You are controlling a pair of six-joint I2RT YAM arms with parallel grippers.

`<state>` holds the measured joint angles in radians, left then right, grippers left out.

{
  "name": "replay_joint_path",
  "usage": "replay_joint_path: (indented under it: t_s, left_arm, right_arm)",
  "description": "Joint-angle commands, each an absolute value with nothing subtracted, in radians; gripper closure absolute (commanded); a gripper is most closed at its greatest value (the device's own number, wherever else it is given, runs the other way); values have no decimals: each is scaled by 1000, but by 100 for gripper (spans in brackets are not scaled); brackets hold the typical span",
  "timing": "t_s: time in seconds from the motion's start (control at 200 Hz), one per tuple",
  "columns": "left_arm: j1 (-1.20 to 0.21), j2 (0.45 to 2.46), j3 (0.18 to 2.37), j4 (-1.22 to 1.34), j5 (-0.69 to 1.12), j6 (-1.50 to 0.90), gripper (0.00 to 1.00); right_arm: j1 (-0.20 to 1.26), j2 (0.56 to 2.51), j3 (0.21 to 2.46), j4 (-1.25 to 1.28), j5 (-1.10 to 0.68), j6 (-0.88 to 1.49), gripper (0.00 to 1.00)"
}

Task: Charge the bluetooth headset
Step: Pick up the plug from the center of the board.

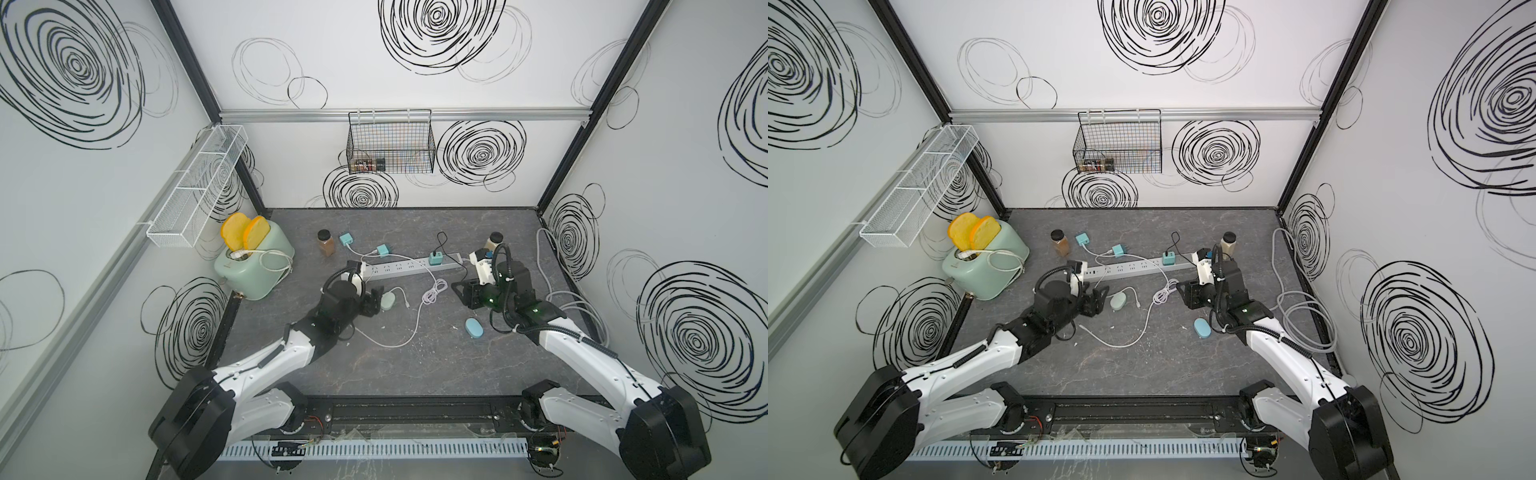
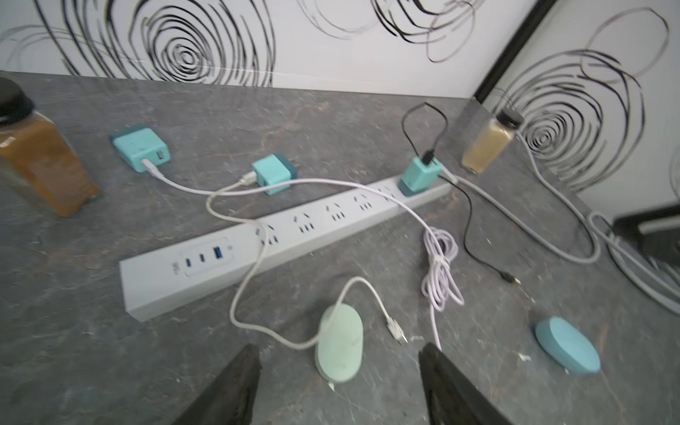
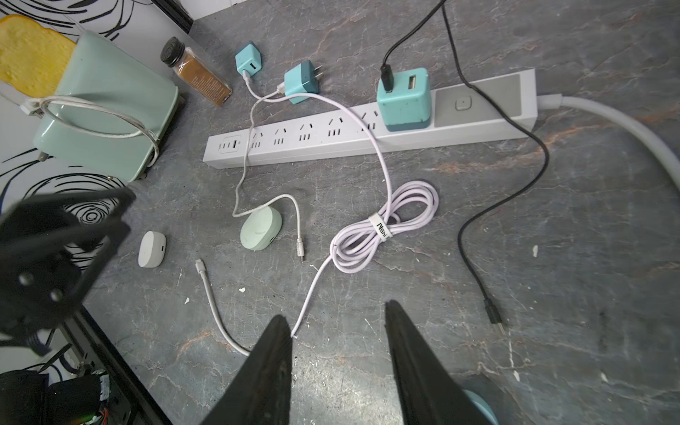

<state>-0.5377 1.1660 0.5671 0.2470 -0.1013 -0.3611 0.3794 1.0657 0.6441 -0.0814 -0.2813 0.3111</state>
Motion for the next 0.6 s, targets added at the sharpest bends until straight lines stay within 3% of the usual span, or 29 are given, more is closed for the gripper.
replay_joint_path:
  t_s: [0.0,0.195,0.36,0.59]
  left_arm:
    - [-456,1276,756,178,-78,-373,24]
    - [-420,1549,1083,39,-96,-282,25]
    - [-413,1774,1371,-120,0,51,28]
    - [-339,1960,1567,-234,153,364,33]
  right_arm:
    - [377,1099,637,-54,-319,334,51]
    - [367,1190,700,-86,-324,330,44]
    - [340,1230,718,-72,-368,319,43]
    - [302,1256,707,-42,-447,307,44]
